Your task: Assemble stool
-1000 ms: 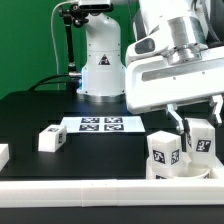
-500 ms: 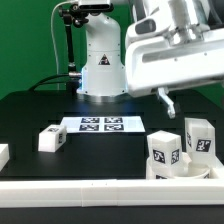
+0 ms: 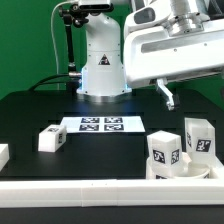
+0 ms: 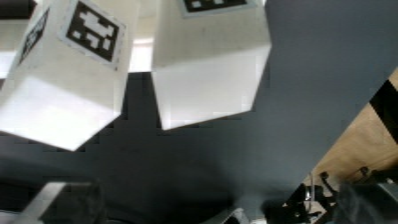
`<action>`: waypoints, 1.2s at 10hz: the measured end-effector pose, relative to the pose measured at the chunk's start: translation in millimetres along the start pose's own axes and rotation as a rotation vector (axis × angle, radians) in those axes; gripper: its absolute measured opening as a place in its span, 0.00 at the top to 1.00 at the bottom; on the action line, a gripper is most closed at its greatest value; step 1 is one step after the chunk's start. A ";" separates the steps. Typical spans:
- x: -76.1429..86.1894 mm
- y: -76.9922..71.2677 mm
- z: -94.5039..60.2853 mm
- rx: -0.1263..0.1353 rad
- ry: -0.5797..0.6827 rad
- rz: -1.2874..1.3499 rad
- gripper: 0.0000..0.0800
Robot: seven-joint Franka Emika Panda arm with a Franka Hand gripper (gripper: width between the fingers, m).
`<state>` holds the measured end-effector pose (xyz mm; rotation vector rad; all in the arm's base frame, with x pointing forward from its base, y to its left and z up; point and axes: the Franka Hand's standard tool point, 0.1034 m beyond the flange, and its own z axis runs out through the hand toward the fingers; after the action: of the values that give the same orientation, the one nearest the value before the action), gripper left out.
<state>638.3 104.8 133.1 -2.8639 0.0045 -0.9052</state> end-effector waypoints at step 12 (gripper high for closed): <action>-17.4 -5.7 8.3 0.053 -0.500 -0.211 0.19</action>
Offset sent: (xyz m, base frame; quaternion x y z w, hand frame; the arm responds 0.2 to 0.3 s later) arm -0.0016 -0.0112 -0.0090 -0.0303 -0.0337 -0.0512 0.9977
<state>628.5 112.2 117.2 -2.9919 -0.3709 -0.1876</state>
